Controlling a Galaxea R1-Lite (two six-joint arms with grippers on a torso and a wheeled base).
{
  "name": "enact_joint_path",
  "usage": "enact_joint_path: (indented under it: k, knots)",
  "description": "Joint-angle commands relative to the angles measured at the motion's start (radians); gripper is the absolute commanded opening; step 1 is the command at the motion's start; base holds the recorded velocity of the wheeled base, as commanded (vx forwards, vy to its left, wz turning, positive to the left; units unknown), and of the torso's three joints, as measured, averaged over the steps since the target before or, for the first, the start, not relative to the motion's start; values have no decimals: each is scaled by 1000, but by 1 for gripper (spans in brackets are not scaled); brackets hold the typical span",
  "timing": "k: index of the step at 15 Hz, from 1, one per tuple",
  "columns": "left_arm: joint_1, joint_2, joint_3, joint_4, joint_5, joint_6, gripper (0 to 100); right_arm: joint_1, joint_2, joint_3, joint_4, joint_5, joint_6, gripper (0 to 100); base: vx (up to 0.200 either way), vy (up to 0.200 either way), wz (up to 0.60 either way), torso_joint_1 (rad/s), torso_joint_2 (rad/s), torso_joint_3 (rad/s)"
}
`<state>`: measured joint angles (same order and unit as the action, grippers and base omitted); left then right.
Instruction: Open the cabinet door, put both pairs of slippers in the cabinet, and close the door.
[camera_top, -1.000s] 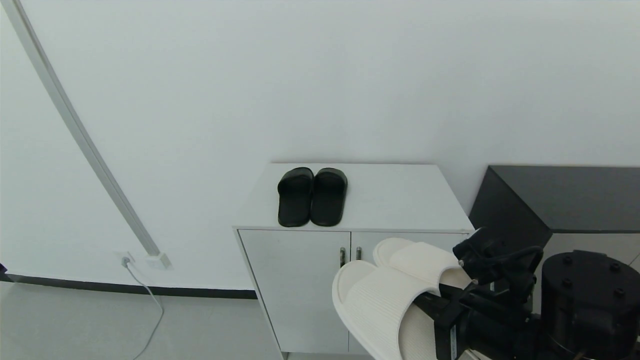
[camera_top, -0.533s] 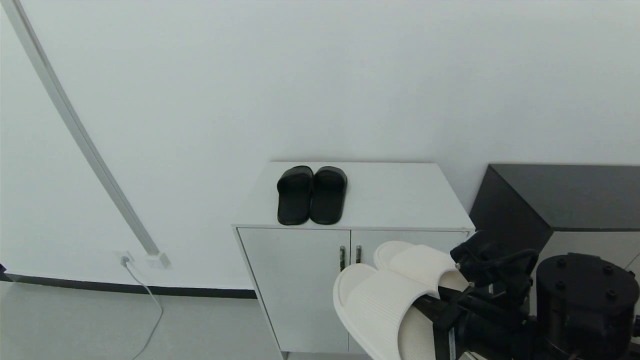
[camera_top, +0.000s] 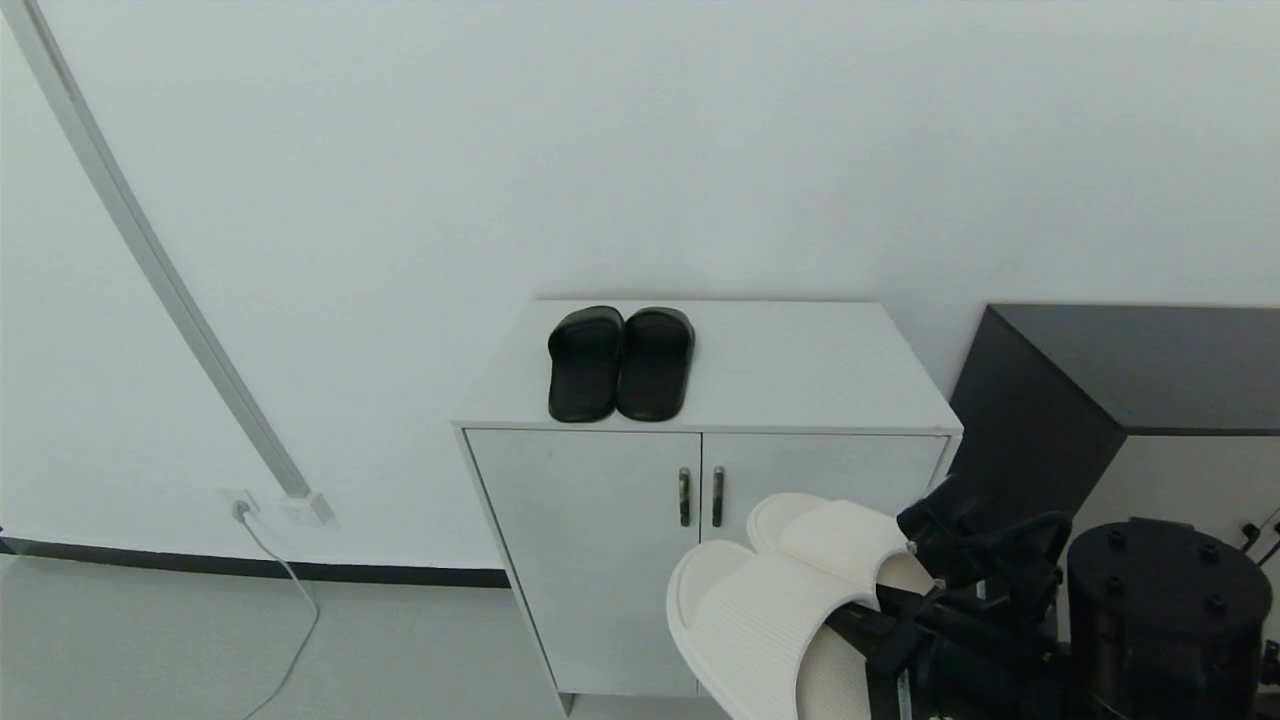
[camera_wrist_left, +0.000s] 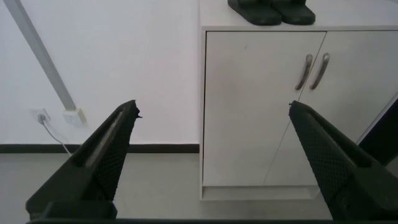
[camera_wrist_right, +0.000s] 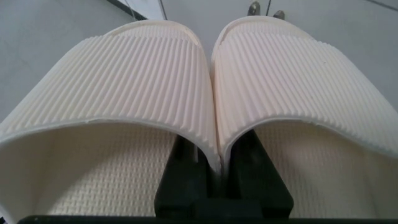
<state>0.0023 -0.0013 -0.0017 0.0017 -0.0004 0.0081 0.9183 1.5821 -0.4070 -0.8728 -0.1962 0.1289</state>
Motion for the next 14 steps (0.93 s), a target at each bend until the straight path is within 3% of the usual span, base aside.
enact_joint_path:
  k: [1,14]
  knots:
    - [1,1,0,0,0,0,100,4,2,5,0,0,0,0,0,0,0,-173,398,227]
    - [1,3,0,1,-1,1,100,19,4,34,-2,-2,0,0,0,0,0,-211,521,305]
